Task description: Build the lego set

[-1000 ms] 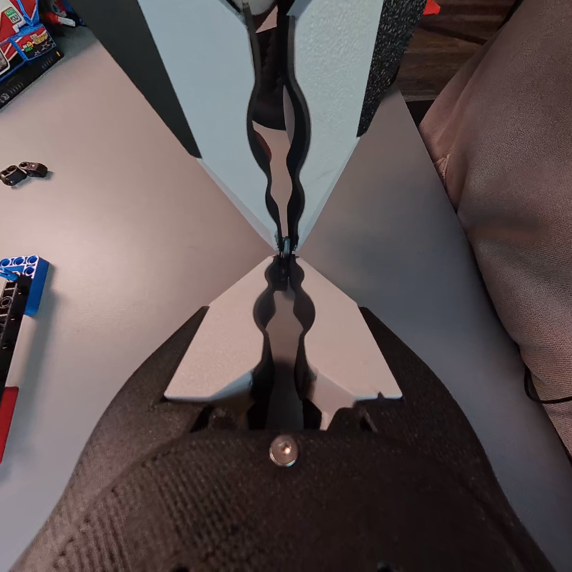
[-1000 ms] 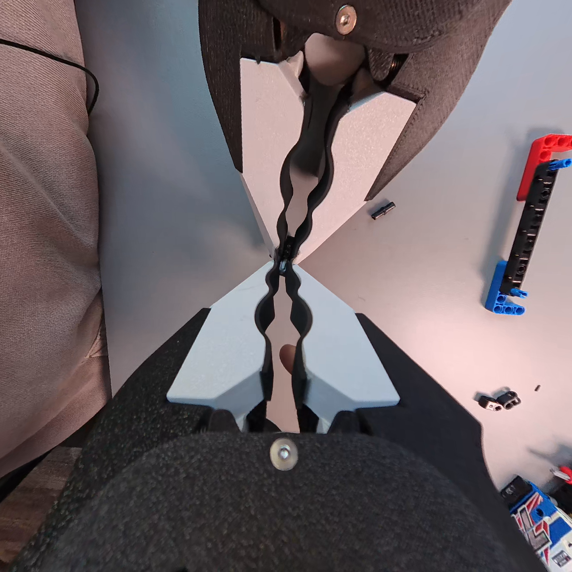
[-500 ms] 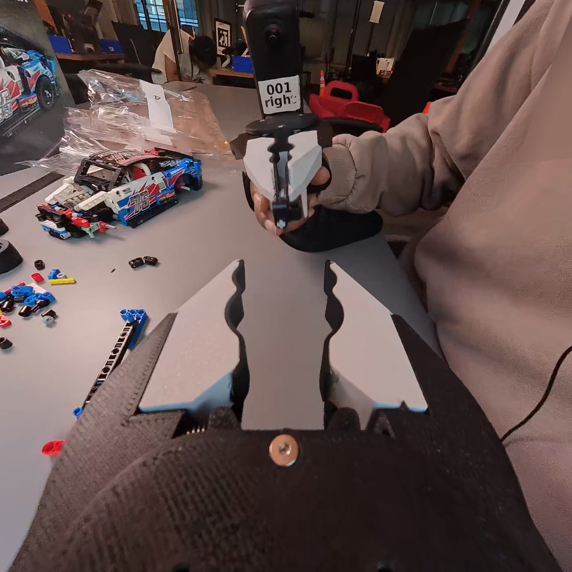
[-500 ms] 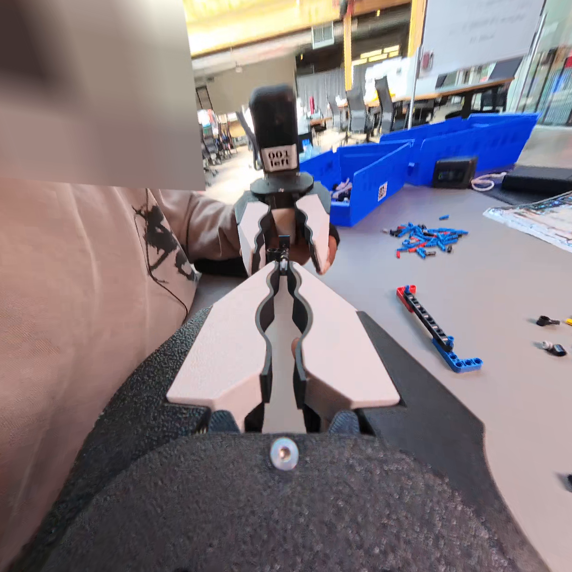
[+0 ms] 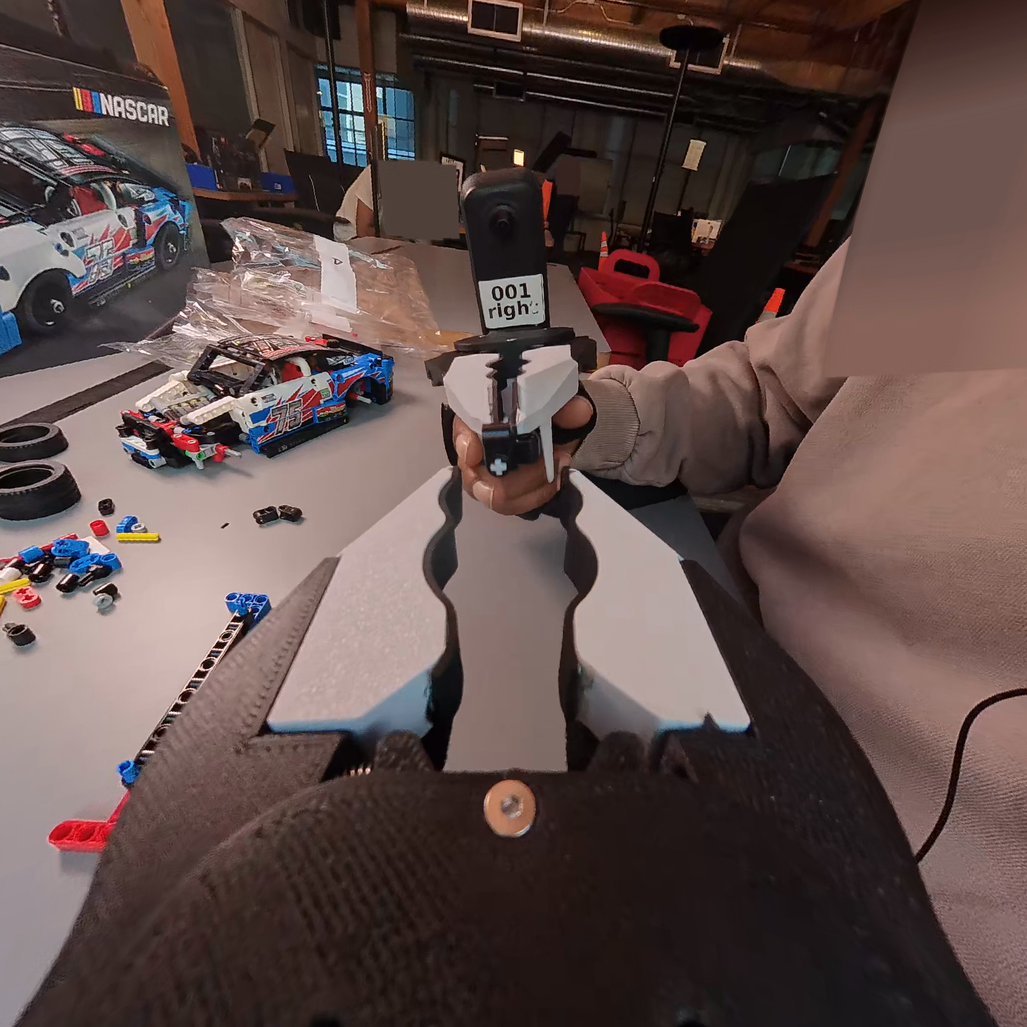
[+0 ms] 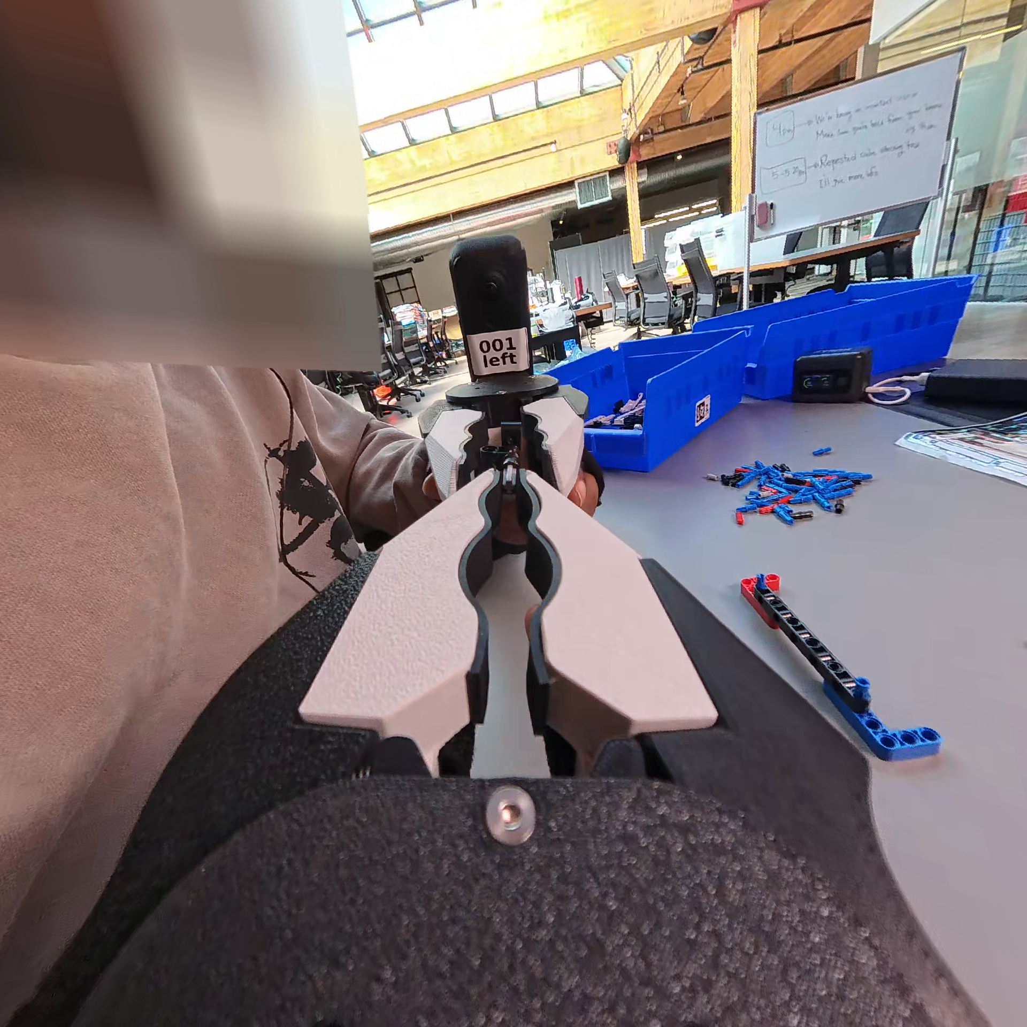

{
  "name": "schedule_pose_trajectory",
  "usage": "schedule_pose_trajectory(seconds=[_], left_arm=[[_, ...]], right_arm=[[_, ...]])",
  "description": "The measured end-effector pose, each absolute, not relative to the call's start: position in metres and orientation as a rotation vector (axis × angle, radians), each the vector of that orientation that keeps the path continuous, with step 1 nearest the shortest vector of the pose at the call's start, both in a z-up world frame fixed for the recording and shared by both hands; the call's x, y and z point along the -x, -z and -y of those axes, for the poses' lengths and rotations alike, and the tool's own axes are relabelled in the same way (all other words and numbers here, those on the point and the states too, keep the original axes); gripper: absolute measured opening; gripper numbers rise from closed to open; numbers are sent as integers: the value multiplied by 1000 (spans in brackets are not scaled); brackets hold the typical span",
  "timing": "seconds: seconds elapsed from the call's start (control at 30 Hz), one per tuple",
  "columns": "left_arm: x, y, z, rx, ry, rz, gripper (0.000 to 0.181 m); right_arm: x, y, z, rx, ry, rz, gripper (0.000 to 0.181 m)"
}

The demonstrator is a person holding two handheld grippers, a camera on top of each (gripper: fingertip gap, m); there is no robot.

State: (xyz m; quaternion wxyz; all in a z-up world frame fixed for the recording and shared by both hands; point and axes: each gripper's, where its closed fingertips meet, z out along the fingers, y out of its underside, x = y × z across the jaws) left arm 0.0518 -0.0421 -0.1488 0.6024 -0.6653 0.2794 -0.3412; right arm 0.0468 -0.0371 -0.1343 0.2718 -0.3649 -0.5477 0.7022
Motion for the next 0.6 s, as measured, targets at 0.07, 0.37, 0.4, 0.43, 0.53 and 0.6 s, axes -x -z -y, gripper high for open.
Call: schedule_pose_trajectory(seconds=[0.07, 0.37, 0.4, 0.43, 0.53, 0.6], left_arm=[[-49, 150, 39, 1546, 772, -633, 28], [-42, 164, 37, 1599, 718, -695, 15], [-41, 167, 36, 1607, 703, -702, 15], [-41, 169, 35, 1614, 692, -708, 15], [-40, 173, 33, 1633, 692, -705, 15], [-40, 175, 32, 1639, 709, -690, 16]], right_arm=[[-41, 140, 39, 989, -1849, 1490, 3], [-30, 160, 39, 994, -1580, 1627, 4], [-29, 163, 38, 995, -1544, 1645, 4], [-29, 165, 38, 994, -1523, 1660, 5], [-28, 170, 35, 1011, -1488, 1677, 4], [-27, 172, 34, 1024, -1481, 1672, 4]])
